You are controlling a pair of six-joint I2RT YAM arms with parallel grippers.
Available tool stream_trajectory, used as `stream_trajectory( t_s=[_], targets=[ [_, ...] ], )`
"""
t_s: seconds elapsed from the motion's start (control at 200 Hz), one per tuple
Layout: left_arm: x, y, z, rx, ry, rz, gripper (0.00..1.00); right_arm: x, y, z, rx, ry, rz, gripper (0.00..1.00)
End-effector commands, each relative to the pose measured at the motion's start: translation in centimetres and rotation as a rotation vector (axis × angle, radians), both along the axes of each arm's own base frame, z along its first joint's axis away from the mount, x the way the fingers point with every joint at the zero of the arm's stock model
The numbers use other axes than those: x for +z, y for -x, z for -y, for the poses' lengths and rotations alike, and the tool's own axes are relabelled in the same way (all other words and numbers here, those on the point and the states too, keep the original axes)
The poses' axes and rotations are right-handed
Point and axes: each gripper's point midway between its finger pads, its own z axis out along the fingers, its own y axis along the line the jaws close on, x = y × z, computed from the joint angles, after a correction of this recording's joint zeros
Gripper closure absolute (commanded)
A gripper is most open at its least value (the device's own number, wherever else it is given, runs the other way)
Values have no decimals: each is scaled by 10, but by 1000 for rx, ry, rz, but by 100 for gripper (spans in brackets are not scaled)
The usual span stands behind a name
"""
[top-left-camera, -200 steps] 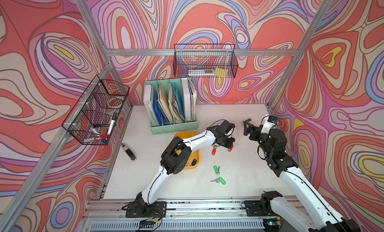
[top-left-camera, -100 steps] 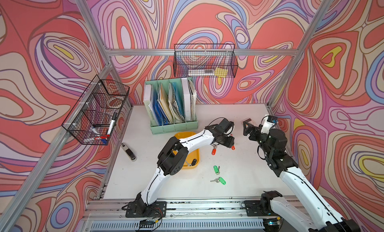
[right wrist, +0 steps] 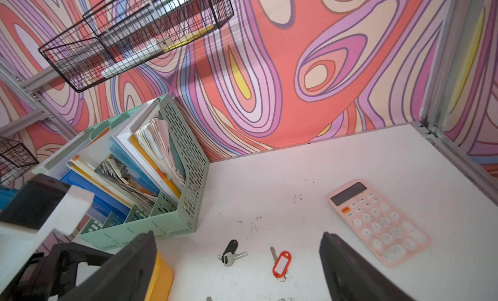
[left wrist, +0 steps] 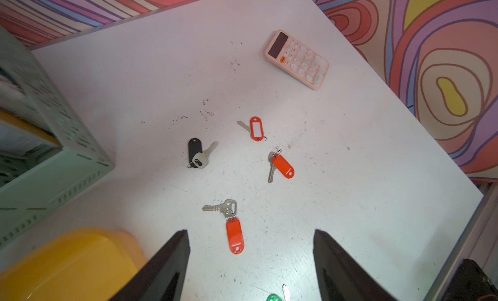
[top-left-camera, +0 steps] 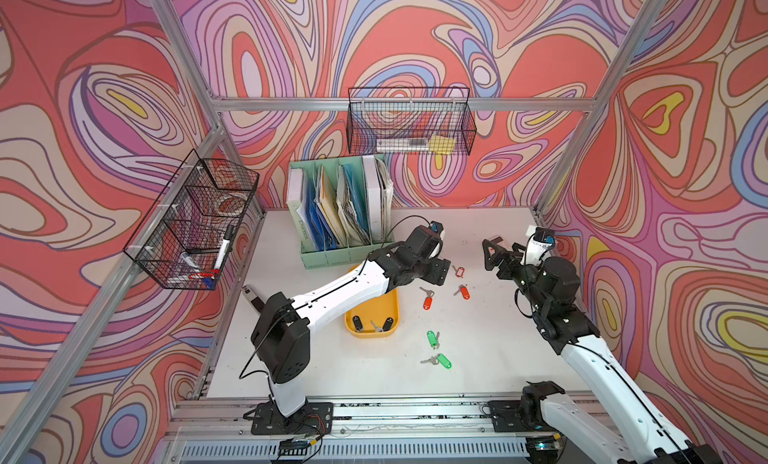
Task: Take the keys out of the storage box
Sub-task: Adjust the storage box at the center of the board.
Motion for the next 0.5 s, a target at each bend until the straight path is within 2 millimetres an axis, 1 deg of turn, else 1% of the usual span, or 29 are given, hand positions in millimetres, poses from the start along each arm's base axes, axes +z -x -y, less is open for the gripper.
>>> stream_trajectory(
  t_s=[0.0,0.1,0.105,0.13,0.175,0.18,0.305,0.376,0.496],
  targets=[
    [16,0,-35,79,-45,63,18,15,4,-14,87,-24,65,2],
    [26,7,-64,139,-59,80,15,14,5,-21,131,-34,72,2],
    [23,7,-65,141,-64,75,15,15,5,-22,134,-35,73,2],
    [27,9,-72,155,-61,79,14,14,5,-24,147,-36,73,2],
    [28,12,-87,186,-61,77,13,13,7,-27,167,-37,78,2],
    [26,13,-88,187,-64,73,13,13,7,-27,169,-37,78,2],
    [22,22,-128,271,-54,48,10,8,9,-34,209,-38,76,2],
    [18,29,-146,299,-36,13,12,4,9,-37,228,-38,75,2],
    [3,38,-176,356,-8,-83,16,1,13,-43,269,-41,105,2]
  ],
)
